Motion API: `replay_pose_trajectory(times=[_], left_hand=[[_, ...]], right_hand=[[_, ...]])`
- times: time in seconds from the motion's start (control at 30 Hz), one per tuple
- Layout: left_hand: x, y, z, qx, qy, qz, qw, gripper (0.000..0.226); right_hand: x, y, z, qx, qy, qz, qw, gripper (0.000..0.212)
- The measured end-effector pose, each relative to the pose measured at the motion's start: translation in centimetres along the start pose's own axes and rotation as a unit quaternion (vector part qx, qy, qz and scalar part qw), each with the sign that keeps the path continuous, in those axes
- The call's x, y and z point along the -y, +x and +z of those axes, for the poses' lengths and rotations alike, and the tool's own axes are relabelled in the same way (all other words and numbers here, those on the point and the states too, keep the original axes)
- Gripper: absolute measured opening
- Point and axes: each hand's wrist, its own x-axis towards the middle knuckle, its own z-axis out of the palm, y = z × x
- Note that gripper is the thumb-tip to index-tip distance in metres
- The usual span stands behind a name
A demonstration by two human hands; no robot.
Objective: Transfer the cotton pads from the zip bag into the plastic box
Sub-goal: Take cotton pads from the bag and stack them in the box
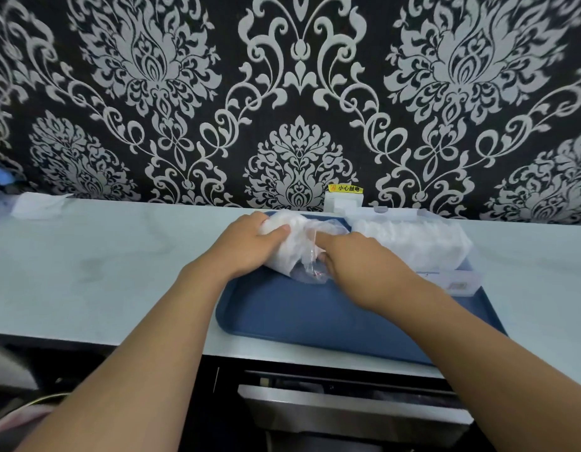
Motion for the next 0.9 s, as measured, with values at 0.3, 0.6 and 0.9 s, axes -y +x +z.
replay_pose_trajectory(times=[0.3, 0.6, 0.9], left_hand=[[0.2, 0.1, -0.2, 0.042, -0.071, 0.001, 0.997, 0.042], [-0.8, -0.9, 0.1, 0.062, 0.028, 0.03, 0.997, 0.078], [-0.1, 0.1, -0.4, -0.017, 0.045, -0.004, 0.999, 0.055]], right_hand=[[1.3, 0.4, -0.9, 0.014, -0.096, 0.002, 0.995, 0.046], [1.8, 1.5, -1.1, 0.013, -0.1, 0.054, 0.993, 0.028], [0.8, 1.3, -1.3, -0.113, -0.095, -0.053, 0.988, 0.01]])
